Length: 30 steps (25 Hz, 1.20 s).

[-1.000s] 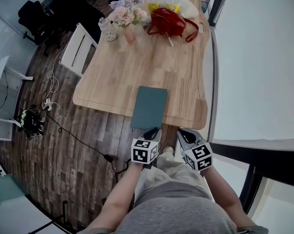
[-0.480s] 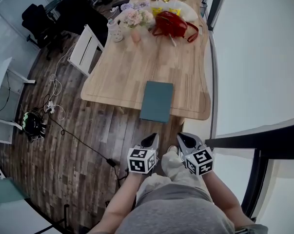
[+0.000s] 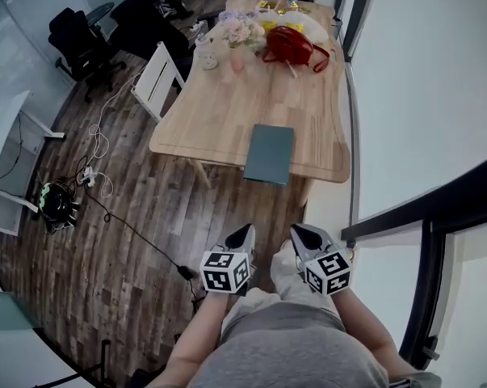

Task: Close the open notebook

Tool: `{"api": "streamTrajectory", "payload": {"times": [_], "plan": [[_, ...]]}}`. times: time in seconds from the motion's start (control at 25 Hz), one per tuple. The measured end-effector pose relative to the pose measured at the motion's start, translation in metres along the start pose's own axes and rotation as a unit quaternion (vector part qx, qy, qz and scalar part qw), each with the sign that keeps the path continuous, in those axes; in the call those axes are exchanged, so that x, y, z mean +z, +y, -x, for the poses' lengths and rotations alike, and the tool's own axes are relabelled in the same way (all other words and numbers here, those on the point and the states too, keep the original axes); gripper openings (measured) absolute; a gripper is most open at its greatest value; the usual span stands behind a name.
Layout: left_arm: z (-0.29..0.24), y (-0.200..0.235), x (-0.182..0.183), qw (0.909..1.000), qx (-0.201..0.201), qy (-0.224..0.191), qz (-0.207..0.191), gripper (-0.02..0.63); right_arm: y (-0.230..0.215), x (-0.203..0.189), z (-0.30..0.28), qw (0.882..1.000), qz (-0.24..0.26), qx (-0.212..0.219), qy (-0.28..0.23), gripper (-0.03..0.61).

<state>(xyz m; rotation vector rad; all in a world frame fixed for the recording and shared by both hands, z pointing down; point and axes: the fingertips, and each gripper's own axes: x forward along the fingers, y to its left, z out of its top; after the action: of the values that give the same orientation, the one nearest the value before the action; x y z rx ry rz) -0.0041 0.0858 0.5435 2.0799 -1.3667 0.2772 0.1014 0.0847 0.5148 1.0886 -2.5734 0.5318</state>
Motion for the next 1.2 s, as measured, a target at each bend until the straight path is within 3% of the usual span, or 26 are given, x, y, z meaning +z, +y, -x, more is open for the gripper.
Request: {"api": "streamTrajectory", "payload": {"times": [0.6,0.88,1.2], "plan": [[0.104,-0.008,-0.035,0.9991,0.015,-0.038,-0.002,0.005,0.088,-0.015,0.045,0.999,0.012,0.018,-0.038,0.003],[0.124,-0.01,-0.053,0.9991,0.014,-0.04,-0.003,0.005,0.108,-0.026,0.051,0.999,0.009,0.026,-0.04,0.003],[0.133,-0.008,-0.048,0.9987,0.012,-0.049,-0.007,0.005,0.115,-0.023,0.051,0.999,0.022,0.019,-0.033,0.0]]}}
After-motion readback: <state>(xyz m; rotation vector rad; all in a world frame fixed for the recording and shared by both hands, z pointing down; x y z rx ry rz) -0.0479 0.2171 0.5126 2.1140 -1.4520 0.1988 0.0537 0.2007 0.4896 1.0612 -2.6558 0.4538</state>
